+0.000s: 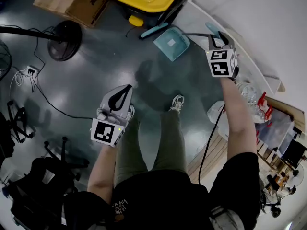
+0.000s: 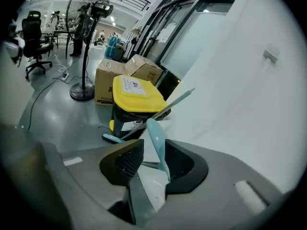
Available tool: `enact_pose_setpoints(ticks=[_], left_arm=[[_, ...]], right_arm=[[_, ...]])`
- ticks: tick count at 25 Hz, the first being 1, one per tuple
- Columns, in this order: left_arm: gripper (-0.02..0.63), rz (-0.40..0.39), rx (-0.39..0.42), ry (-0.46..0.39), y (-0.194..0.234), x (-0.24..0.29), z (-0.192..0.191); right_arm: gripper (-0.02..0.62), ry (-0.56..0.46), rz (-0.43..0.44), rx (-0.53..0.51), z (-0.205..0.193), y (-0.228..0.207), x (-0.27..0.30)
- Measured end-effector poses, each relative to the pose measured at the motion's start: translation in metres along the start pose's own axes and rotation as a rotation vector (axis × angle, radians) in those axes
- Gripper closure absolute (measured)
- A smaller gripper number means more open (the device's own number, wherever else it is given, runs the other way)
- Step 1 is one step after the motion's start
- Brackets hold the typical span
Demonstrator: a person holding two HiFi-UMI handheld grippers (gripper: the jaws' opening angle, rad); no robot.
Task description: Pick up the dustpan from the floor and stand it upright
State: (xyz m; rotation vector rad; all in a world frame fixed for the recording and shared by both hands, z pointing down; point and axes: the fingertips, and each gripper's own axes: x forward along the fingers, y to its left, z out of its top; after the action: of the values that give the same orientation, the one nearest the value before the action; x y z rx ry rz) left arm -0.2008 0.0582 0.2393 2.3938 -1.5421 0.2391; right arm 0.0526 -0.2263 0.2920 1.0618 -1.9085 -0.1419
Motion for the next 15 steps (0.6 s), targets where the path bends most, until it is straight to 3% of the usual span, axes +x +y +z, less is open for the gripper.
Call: enact_pose_setpoints(ticks=[6,12,15], left_arm=[[0.552,-0.021,0.004,-0.028,-0.01,-0.006,0.034],[0.552,-0.087,0.03,-0.08,-0.025,-0.003,0.085],[0.552,-0.119,0.052,-0.104,-0.034,-0.005,0.113]], right_arm=[[0.482,-0.06,0.01,0.182,0.015,0.002,-0.046],[0.483,-0.215,0.002,0.426,0.044,0.002,-0.126],[0.485,-0.286,0.007,0.492,0.057,0.008,-0.173]])
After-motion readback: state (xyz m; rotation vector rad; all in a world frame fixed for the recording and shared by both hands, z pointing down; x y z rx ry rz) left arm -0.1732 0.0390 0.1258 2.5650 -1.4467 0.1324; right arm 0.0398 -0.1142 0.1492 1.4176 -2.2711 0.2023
